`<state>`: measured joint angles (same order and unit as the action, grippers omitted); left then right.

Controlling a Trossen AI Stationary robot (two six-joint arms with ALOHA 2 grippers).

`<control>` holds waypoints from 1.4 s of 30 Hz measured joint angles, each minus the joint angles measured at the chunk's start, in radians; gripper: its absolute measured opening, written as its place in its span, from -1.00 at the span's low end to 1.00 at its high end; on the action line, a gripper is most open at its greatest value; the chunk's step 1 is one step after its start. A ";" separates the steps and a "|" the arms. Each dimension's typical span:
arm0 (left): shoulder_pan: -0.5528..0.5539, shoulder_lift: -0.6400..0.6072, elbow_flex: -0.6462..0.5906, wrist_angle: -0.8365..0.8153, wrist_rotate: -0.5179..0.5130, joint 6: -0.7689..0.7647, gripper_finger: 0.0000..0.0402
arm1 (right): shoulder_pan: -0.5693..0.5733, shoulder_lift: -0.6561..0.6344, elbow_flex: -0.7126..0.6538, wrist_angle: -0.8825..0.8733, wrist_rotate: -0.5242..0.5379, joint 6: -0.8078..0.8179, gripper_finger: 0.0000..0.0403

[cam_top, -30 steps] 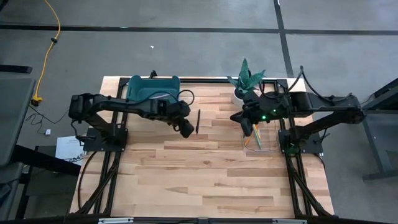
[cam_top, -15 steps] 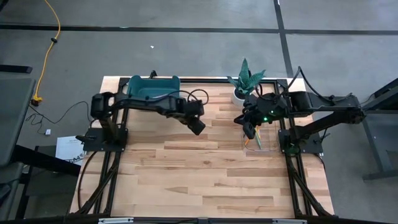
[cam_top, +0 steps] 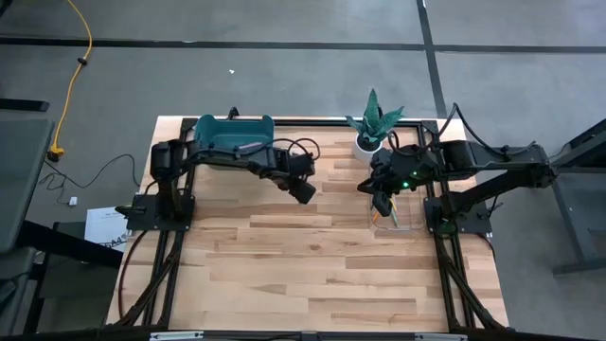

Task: Sort pens & pencils
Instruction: Put the black pen into the blue bin

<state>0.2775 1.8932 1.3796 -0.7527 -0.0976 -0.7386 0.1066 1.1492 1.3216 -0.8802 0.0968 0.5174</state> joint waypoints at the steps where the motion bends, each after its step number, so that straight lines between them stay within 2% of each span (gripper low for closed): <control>1: 0.000 0.000 -0.001 0.000 0.001 -0.002 -0.45 | 0.000 0.000 0.000 -0.002 0.000 -0.002 -0.89; 8: -0.002 0.027 0.004 0.067 0.003 -0.022 -0.45 | 0.000 0.000 0.000 -0.009 -0.002 -0.014 -0.89; 21: -0.003 0.099 0.001 0.081 0.047 -0.025 -0.45 | 0.000 0.000 0.000 -0.007 -0.018 -0.003 -0.89; 42: -0.003 0.102 0.001 0.094 0.019 -0.025 -0.45 | 0.000 0.000 0.000 -0.006 -0.018 -0.021 -0.89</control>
<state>0.2749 1.9953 1.3808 -0.6586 -0.0788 -0.7635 0.1066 1.1496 1.3216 -0.8864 0.0792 0.4961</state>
